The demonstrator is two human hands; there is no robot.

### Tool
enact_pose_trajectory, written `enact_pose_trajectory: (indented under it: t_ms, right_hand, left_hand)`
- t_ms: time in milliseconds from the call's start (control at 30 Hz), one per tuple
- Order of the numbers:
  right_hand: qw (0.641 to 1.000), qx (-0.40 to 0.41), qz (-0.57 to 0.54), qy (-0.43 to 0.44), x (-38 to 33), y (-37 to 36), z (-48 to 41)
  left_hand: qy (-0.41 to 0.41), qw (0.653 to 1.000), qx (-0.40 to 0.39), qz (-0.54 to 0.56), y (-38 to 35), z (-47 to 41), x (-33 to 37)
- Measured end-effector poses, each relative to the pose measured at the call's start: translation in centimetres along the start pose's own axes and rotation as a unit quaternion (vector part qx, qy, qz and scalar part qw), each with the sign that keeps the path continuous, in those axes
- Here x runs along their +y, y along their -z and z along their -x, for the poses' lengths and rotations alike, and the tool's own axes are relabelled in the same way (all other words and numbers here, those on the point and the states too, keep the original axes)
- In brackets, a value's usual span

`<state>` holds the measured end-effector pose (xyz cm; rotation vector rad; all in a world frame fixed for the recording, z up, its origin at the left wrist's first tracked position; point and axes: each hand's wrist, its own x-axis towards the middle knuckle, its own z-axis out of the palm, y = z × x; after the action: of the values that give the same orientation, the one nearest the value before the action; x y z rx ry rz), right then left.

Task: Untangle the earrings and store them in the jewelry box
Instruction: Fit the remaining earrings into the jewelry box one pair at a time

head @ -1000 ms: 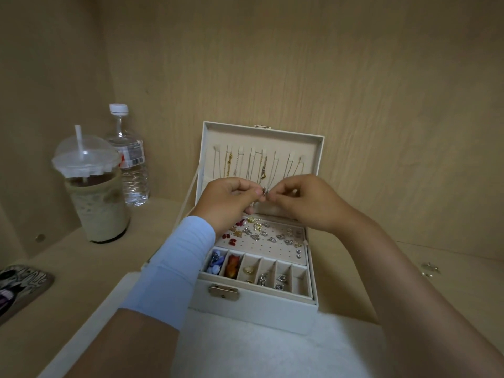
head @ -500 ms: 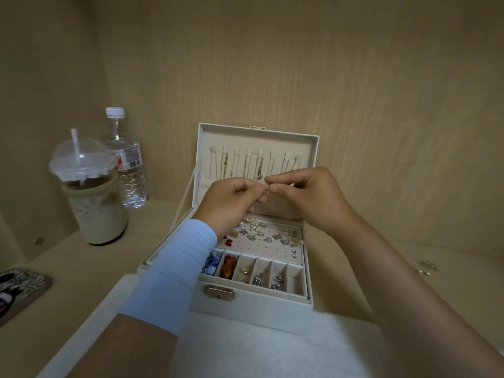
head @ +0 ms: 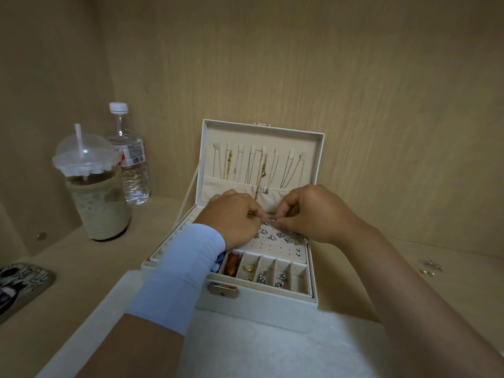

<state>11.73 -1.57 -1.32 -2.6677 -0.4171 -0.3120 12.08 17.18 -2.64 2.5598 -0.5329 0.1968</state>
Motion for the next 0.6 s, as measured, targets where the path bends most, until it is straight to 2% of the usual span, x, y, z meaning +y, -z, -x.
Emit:
enact_pose_trajectory:
  t_ms: [333, 600]
  right_hand:
    - [1.0, 0.003, -0.002, 0.022, 0.2, -0.53, -0.2]
    - [0.998, -0.051, -0.043, 0.013, 0.71, -0.08, -0.4]
  left_hand:
    - [0.008, 1.0, 0.007, 0.013, 0.17, 0.38, 0.33]
    - [0.007, 1.0, 0.016, 0.027, -0.15, 0.17, 0.06]
